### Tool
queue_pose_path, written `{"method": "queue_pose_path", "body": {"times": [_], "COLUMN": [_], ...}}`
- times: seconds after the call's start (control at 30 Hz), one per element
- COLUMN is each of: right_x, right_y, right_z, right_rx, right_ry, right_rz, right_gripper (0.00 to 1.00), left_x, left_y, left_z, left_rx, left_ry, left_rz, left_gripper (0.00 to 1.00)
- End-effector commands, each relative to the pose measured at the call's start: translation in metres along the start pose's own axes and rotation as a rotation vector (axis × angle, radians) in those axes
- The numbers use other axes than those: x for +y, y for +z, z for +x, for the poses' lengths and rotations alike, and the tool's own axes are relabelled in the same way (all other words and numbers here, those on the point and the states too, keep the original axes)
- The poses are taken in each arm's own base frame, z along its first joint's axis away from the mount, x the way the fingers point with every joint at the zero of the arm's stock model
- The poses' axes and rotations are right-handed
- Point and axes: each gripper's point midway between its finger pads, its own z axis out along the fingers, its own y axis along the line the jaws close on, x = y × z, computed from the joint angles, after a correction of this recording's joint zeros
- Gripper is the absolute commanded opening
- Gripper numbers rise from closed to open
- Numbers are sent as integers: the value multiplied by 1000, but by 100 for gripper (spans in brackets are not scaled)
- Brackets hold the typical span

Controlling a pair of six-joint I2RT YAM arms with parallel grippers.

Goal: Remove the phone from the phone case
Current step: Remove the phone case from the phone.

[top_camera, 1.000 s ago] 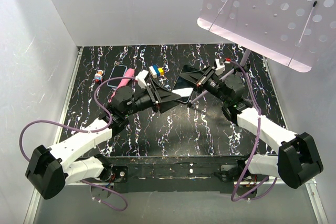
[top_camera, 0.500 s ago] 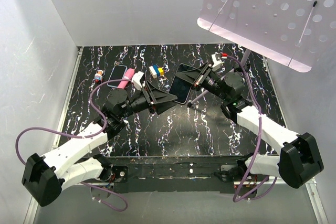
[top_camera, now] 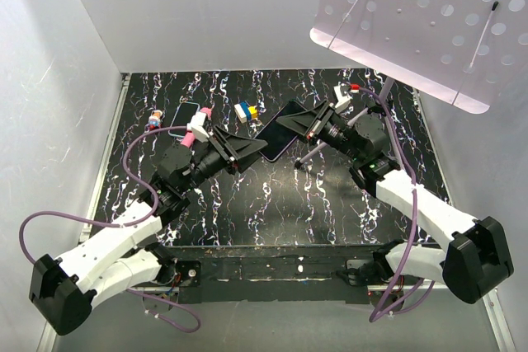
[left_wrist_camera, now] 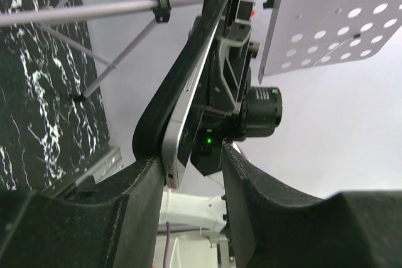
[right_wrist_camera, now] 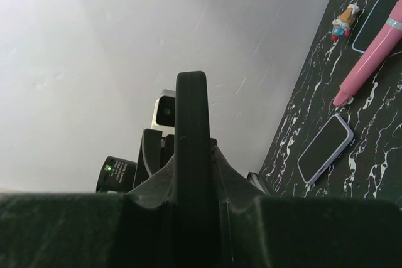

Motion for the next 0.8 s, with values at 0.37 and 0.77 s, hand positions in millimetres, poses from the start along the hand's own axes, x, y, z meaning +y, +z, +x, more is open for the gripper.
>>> {"method": "queue_pose_path", "body": {"times": [0.37, 0.77], "right_x": [50, 37], "right_y": [-39, -25], "right_z": [97, 85], "right_rx": [500, 526], "right_ry": [-18, -257], "right_rz": [-183, -50], "right_gripper": [1, 4], "left_x": [-35, -4], "left_y": [13, 18], "left_z": [-54, -25], "left_rx": [-222, -48], "left_ry": [29, -41], "left_rz": [142, 0], "left_gripper": [26, 0]}}
